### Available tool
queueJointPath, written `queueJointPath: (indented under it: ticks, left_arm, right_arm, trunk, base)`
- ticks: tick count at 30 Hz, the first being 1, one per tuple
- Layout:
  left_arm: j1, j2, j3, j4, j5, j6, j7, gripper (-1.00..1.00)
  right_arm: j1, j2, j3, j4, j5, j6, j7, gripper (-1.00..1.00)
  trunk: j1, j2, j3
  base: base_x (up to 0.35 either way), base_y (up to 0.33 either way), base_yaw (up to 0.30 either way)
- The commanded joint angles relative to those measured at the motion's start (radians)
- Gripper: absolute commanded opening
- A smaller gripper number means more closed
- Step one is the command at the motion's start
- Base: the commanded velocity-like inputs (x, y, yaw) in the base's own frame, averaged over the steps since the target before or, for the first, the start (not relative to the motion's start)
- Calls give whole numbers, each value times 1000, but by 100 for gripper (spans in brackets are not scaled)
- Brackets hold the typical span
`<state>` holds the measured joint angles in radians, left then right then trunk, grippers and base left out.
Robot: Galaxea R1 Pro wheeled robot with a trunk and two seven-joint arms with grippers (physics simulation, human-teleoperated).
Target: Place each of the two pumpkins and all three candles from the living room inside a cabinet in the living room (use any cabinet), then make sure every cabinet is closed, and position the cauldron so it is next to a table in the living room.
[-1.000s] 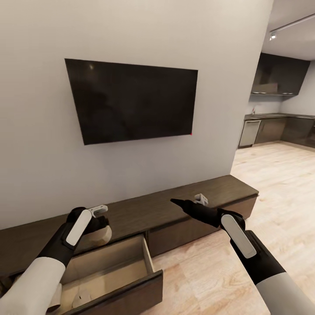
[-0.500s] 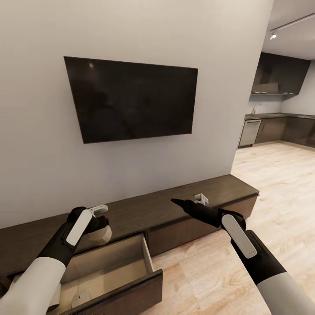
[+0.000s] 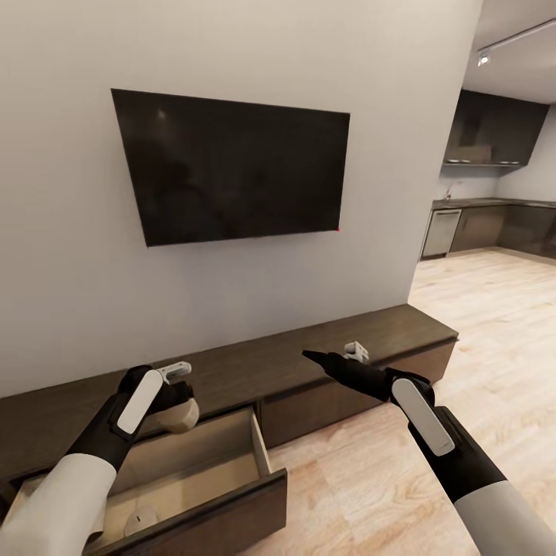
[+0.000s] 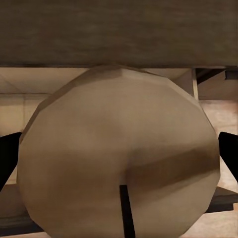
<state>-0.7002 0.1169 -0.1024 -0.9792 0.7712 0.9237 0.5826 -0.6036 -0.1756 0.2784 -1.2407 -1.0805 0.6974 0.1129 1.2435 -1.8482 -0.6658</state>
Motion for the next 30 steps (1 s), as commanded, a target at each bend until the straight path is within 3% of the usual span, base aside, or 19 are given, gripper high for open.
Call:
queueJointPath:
  ticks: [1, 5, 10, 14, 30]
  left_arm:
    - [-1, 1, -3, 0, 11, 1, 9, -100]
    - [-1, 1, -3, 8, 14, 1, 6, -100]
    - [-1, -1, -2, 19, 16, -1, 5, -100]
    - [-1, -28, -3, 28, 14, -3, 5, -100]
    - [-1, -40, -1, 26, 13, 0, 5, -100]
  right_arm:
    - [-1, -1, 1, 0, 2, 2, 4, 100]
    - [-1, -1, 0, 0, 1, 1, 15, 100]
    - [-1, -1, 0, 1, -6, 2, 147, 100]
    - [-1, -3, -1, 3, -8, 2, 219, 100]
    - [-1, -1, -1, 1, -4, 2, 229, 100]
  trunk:
    - [4, -8, -4]
    - [19, -36, -17]
    - [38, -71, -32]
    - [54, -99, -45]
    - [115, -211, -94]
  base:
    - [0, 0, 0]
    - [0, 0, 0]
    - [0, 0, 0]
    - [0, 0, 0]
    - [0, 0, -55]
